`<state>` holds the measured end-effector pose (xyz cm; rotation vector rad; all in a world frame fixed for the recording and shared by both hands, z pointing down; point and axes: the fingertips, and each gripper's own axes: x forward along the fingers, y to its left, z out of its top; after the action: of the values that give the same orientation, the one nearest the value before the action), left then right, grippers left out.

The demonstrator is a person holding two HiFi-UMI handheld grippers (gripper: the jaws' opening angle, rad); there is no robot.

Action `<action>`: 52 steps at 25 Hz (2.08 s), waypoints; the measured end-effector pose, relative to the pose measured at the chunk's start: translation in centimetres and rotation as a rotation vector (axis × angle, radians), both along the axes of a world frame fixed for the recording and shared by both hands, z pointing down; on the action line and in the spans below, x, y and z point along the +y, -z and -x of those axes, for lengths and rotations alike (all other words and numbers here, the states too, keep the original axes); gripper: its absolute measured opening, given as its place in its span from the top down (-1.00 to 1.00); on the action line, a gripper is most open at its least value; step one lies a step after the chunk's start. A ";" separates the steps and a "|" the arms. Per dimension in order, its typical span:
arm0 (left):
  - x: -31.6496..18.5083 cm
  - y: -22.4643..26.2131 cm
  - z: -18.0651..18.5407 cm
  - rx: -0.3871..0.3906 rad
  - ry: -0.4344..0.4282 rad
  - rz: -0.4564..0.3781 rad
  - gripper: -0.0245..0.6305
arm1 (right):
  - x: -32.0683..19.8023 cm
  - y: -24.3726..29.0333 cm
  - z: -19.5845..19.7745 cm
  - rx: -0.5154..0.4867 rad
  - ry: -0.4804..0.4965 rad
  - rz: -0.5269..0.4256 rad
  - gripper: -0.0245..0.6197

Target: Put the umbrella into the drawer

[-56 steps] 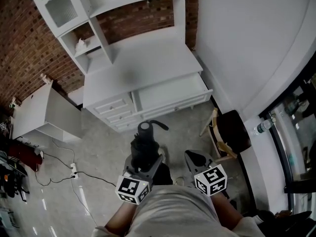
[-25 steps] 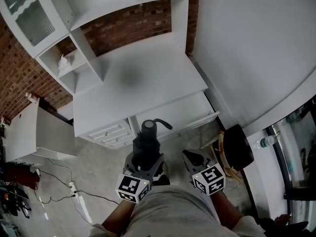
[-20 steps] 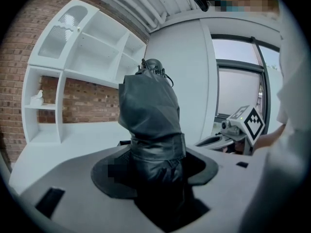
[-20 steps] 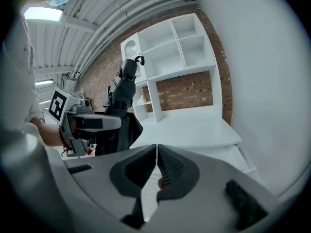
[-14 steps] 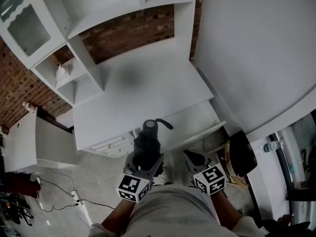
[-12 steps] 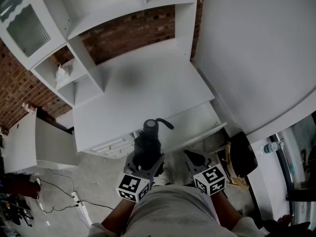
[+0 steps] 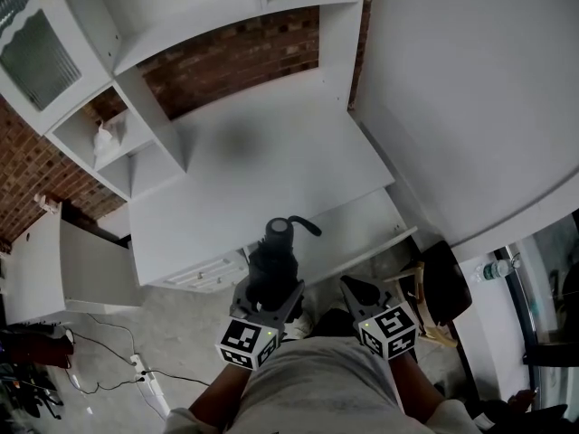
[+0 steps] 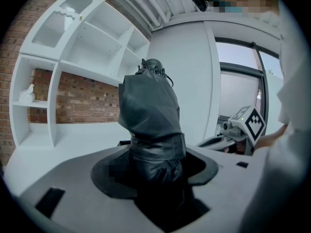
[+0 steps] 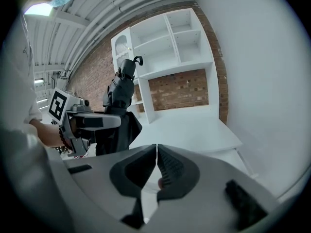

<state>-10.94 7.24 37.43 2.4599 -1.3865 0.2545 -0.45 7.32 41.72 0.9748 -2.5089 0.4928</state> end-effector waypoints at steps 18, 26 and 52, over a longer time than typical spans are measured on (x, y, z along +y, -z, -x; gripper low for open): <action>-5.7 -0.3 -1.6 -0.039 0.026 0.026 0.08 | -7.0 0.2 -1.4 0.008 0.040 0.025 0.83; -7.7 -0.8 -1.5 -0.078 0.034 0.040 0.08 | -9.4 -0.4 -1.4 0.007 0.063 0.036 0.83; -10.7 -4.5 -3.0 -0.196 -0.028 0.106 0.08 | -12.3 -3.7 -1.6 0.012 0.130 0.109 0.83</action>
<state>-7.96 -3.49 41.93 2.4213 -1.3758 0.5744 1.16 -4.93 45.44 0.7661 -2.4863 0.5743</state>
